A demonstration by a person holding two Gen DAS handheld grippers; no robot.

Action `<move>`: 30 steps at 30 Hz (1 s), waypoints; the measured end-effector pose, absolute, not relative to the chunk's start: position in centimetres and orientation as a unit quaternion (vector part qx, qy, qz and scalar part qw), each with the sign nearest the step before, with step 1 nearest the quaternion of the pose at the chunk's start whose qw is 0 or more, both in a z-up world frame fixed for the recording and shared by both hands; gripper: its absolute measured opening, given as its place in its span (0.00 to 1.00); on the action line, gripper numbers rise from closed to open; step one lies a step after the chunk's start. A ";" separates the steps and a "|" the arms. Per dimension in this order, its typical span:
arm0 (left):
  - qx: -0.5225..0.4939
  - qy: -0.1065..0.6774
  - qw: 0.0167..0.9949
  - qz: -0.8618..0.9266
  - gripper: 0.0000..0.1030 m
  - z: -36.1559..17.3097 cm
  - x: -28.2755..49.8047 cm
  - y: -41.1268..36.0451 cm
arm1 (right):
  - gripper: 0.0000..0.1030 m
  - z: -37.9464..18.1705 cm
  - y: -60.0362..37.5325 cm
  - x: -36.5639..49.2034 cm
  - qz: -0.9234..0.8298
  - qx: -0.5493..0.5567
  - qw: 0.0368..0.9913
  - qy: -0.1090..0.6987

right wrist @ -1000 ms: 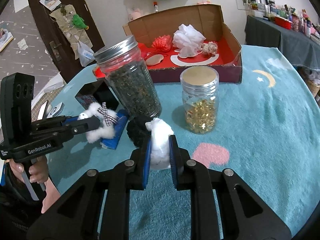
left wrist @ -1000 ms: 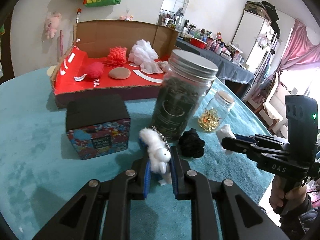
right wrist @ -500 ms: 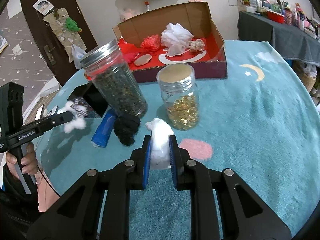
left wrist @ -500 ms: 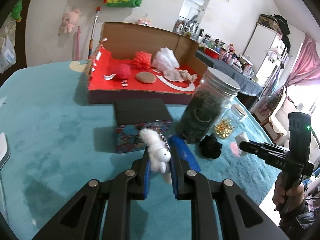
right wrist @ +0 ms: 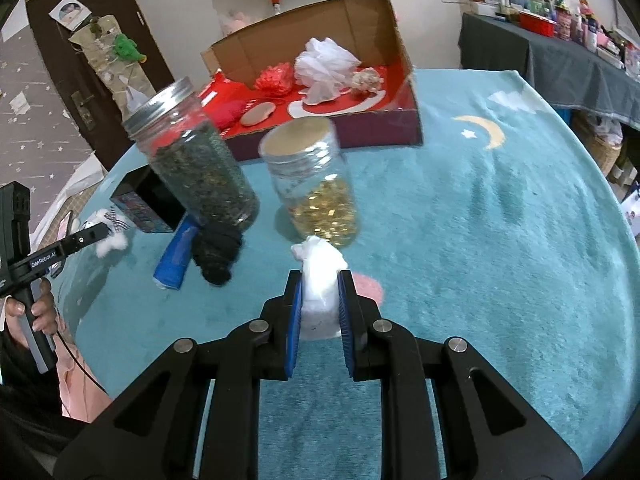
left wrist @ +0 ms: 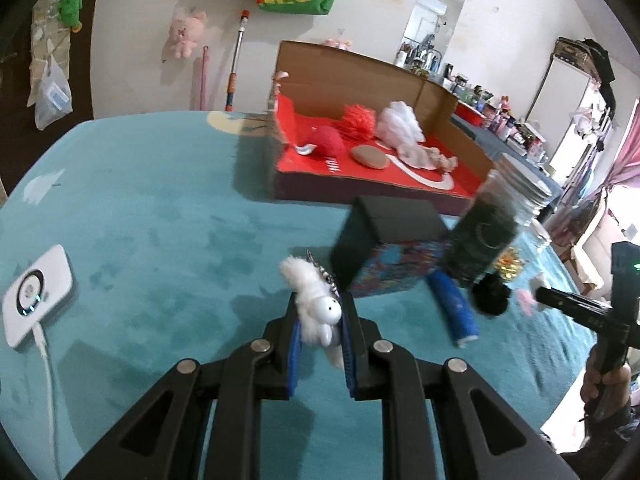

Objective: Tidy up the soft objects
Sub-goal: 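Carry the white cloth with the right tool while the left tool carries the bunny keychain to the box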

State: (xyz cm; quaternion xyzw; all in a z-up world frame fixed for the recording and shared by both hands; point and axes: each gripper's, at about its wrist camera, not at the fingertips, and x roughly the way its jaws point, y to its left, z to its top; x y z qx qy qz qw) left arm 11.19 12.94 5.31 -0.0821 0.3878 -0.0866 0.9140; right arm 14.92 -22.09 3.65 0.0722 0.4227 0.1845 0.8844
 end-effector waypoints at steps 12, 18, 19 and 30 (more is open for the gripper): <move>-0.029 0.372 0.920 -0.122 0.17 5.9 15.3 13.9 | 0.16 3.5 -24.4 17.6 0.177 0.076 0.883 0.427; -0.018 0.369 0.917 -0.150 0.17 6.2 17.4 14.4 | 0.16 3.7 -24.8 20.1 0.180 0.058 0.883 0.430; -0.019 0.370 0.916 -0.153 0.17 6.2 17.7 14.5 | 0.16 3.7 -24.9 20.6 0.182 0.059 0.882 0.431; -0.040 0.360 0.909 -0.206 0.17 7.7 20.2 15.4 | 0.16 6.0 -25.6 24.3 0.231 0.079 0.875 0.418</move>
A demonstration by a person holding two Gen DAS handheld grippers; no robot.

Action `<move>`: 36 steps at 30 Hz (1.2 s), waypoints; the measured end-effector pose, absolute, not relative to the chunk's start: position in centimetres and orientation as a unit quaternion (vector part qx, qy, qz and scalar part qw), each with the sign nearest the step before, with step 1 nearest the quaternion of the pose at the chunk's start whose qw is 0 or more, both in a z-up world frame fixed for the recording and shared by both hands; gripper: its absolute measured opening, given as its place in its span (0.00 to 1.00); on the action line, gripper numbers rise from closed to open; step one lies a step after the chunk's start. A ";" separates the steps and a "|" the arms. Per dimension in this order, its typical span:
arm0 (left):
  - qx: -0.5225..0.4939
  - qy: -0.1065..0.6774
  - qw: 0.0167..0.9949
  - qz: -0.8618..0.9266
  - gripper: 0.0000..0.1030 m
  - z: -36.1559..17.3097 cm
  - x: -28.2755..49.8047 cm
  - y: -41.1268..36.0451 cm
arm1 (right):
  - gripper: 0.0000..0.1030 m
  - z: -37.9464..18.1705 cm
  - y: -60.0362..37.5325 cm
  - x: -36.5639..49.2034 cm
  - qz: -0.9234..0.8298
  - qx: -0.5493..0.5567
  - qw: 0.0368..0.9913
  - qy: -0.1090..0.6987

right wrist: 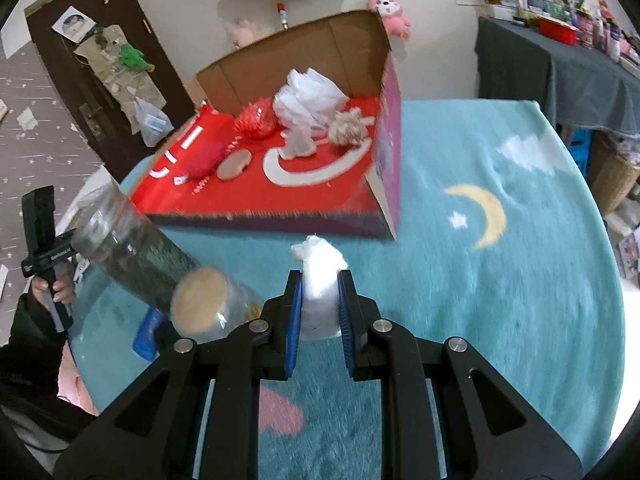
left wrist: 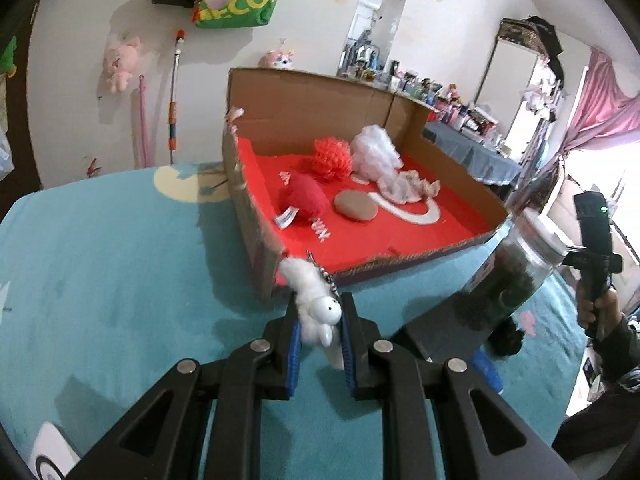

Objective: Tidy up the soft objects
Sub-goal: 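Carry the white cloth with the right tool while the left tool carries the bunny keychain to the box, then open the right tool while the left tool opens, dropping cloth and bunny into the box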

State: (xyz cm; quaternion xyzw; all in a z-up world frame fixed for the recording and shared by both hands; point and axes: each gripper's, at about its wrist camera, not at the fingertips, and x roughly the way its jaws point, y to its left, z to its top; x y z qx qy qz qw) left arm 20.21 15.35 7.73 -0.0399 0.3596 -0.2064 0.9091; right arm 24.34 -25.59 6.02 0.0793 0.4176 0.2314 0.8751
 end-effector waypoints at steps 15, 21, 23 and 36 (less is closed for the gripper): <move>-0.073 0.399 0.883 -0.237 0.17 10.2 26.8 11.1 | 0.16 9.3 -20.4 30.4 0.247 0.010 0.872 0.422; -0.075 0.452 0.862 -0.218 0.17 8.7 30.3 9.1 | 0.16 8.6 -18.1 34.5 0.207 -0.048 0.858 0.467; -0.079 0.470 0.853 -0.214 0.17 8.0 31.3 8.6 | 0.16 7.9 -17.4 35.7 0.193 -0.074 0.851 0.483; -0.062 0.506 0.841 -0.182 0.20 5.8 34.1 7.7 | 0.16 4.7 -14.7 38.2 0.149 -0.178 0.820 0.522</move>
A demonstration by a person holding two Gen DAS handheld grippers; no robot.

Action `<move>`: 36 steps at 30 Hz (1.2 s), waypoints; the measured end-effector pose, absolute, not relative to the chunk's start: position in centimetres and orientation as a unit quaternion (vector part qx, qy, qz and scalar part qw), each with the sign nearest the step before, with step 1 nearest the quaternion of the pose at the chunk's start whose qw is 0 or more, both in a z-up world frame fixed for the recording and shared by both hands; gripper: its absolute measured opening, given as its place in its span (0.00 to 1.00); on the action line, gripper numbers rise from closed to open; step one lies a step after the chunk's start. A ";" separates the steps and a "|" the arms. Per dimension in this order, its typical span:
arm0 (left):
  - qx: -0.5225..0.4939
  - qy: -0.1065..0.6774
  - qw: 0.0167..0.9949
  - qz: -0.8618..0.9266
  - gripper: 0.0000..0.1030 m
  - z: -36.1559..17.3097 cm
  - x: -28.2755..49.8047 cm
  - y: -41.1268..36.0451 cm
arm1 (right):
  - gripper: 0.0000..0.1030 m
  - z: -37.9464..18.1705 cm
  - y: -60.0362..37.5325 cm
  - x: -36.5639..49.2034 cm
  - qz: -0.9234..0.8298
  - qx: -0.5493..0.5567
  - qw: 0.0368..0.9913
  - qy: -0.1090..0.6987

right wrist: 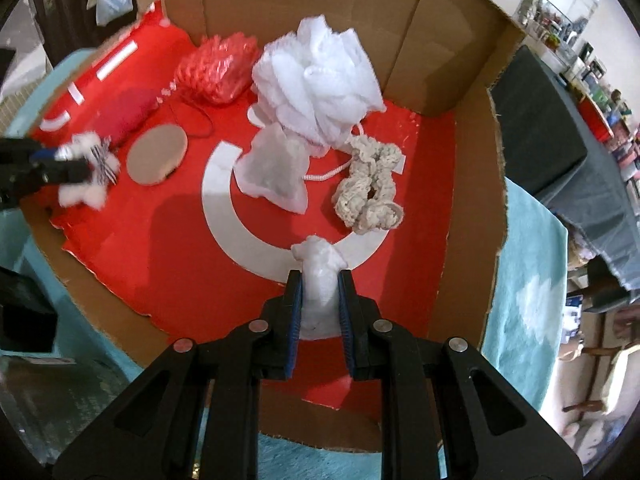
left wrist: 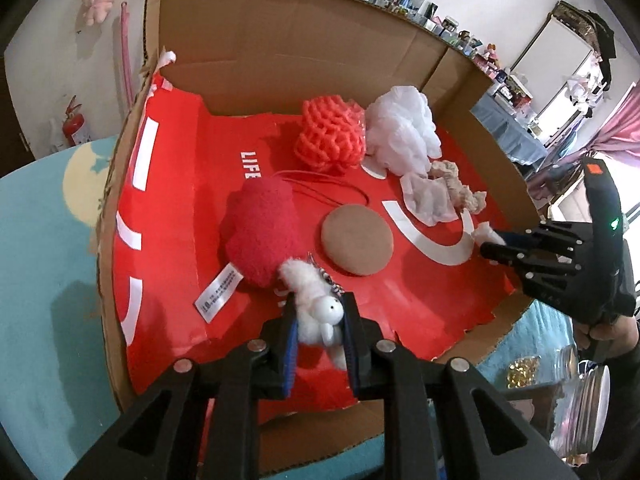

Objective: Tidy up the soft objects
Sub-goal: 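Open the right tool while the left tool opens, dropping cloth and bunny into the box, then withdraw both open tools from the box back over the table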

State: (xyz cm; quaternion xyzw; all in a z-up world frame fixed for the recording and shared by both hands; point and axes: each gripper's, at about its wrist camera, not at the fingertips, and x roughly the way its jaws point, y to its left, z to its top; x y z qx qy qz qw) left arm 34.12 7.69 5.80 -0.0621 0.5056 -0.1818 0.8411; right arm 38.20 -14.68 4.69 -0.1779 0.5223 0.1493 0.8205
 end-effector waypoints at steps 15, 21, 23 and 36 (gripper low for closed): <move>-0.018 0.504 0.845 -0.177 0.39 5.6 34.1 6.9 | 0.23 3.6 -14.1 38.5 0.155 -0.190 0.810 0.533; -0.008 0.499 0.848 -0.178 0.53 5.9 33.7 6.5 | 0.25 4.1 -13.7 38.5 0.161 -0.181 0.809 0.535; -0.008 0.497 0.849 -0.180 0.58 6.1 33.5 6.4 | 0.36 4.3 -13.5 38.3 0.164 -0.182 0.809 0.534; 0.004 0.422 0.889 -0.177 0.90 12.1 28.5 5.9 | 0.65 10.8 -13.4 34.5 0.160 -0.155 0.847 0.483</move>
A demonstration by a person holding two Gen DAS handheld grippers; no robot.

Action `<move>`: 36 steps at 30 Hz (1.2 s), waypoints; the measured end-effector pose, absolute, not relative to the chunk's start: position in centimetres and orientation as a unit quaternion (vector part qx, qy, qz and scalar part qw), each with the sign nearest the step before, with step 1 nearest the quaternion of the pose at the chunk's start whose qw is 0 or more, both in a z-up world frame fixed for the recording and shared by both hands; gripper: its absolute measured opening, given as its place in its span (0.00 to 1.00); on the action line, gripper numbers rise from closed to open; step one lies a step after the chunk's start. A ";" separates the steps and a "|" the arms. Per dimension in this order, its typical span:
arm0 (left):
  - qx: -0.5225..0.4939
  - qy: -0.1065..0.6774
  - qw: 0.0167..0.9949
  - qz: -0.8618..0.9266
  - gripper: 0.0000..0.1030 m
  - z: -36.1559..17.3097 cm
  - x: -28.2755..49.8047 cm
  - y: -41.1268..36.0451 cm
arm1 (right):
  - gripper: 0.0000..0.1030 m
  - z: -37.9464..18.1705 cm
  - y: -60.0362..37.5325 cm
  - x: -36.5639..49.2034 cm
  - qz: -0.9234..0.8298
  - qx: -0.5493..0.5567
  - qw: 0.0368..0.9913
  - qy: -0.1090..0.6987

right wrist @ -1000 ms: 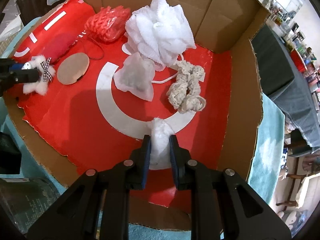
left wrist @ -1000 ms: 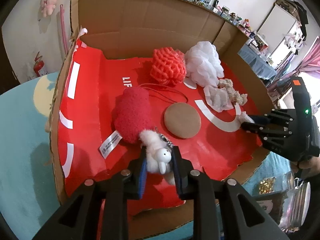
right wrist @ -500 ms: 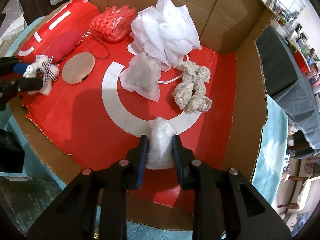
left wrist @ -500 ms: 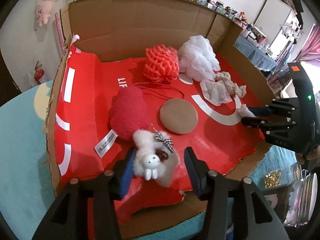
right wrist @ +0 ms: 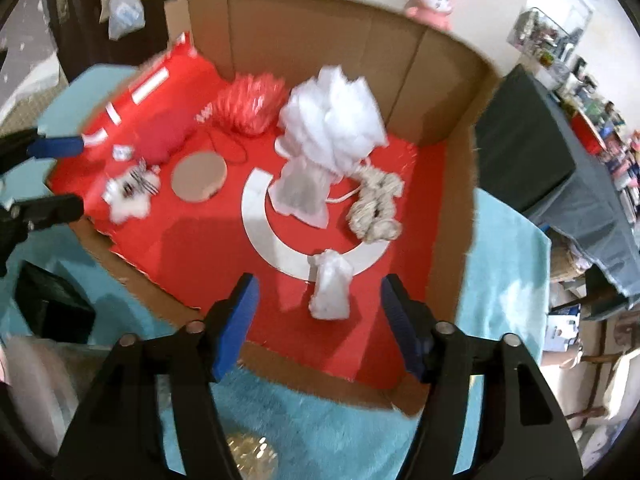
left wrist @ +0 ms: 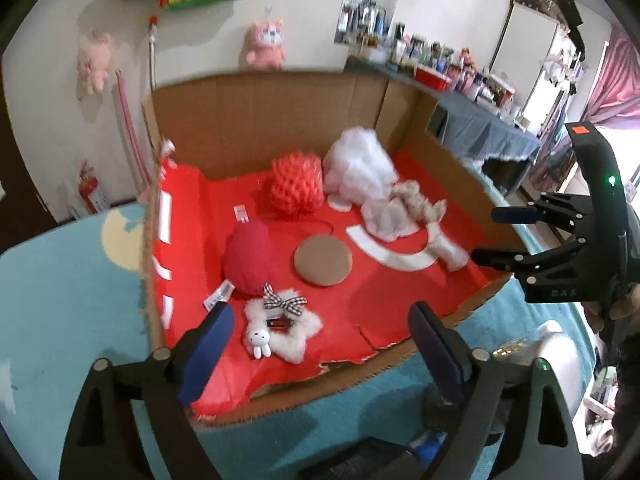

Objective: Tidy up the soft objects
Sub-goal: 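Withdraw both open tools from the box back over the table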

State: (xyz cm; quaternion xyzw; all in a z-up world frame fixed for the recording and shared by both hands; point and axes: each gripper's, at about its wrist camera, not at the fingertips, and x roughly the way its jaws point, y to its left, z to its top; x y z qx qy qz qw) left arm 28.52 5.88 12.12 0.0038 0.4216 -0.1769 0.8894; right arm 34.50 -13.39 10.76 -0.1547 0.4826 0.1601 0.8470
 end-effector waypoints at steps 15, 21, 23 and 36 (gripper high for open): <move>0.003 0.248 0.959 -0.135 1.00 20.0 15.3 4.8 | 0.80 19.3 -16.1 23.1 0.151 -0.090 0.915 0.363; -0.004 0.200 0.973 -0.114 1.00 20.0 9.9 4.0 | 0.85 20.3 -16.7 16.5 0.142 -0.068 0.942 0.297; -0.010 0.191 0.975 -0.114 1.00 19.5 8.3 3.6 | 0.85 20.1 -16.9 14.1 0.134 -0.060 0.950 0.276; -0.006 0.166 0.983 -0.080 1.00 15.0 2.3 1.4 | 0.89 15.3 -17.5 6.3 0.084 -0.029 0.971 0.224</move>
